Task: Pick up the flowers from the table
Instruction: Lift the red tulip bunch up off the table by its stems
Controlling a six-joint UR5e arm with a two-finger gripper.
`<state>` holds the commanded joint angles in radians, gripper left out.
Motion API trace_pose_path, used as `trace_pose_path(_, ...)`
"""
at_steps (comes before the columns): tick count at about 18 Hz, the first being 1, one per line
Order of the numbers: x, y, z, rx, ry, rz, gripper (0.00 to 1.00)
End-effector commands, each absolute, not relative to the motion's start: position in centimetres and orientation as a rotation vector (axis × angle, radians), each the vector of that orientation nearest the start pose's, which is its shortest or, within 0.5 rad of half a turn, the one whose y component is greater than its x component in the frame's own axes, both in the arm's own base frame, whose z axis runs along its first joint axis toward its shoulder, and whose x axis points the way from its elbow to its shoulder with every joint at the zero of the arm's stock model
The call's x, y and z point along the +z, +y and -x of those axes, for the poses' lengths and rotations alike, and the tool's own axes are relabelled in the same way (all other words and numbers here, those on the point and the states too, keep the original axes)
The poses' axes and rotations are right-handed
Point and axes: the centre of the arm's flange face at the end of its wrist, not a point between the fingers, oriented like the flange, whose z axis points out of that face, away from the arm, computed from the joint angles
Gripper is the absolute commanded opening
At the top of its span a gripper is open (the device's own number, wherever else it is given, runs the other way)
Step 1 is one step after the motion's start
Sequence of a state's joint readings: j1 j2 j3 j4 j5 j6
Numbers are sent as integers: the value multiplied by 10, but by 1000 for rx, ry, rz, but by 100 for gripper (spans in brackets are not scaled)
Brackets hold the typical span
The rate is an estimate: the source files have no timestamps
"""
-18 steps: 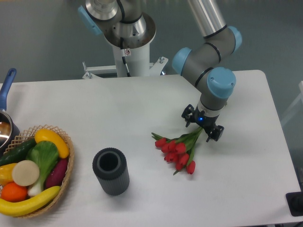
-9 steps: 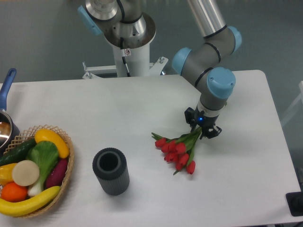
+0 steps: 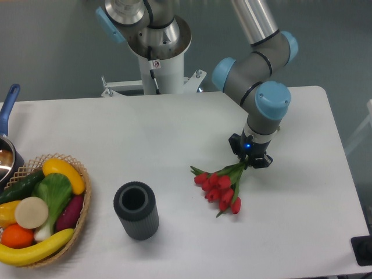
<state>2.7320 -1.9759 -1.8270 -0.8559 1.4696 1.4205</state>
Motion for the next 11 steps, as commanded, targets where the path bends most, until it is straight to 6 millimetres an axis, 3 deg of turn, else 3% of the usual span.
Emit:
trace_pose_path(3,265,366,476,133,393,2959,23)
trace_pose_path(5,280,369,474,145,380,2900,23)
trace_pose_path(11,358,376,462,167,263,2616,23)
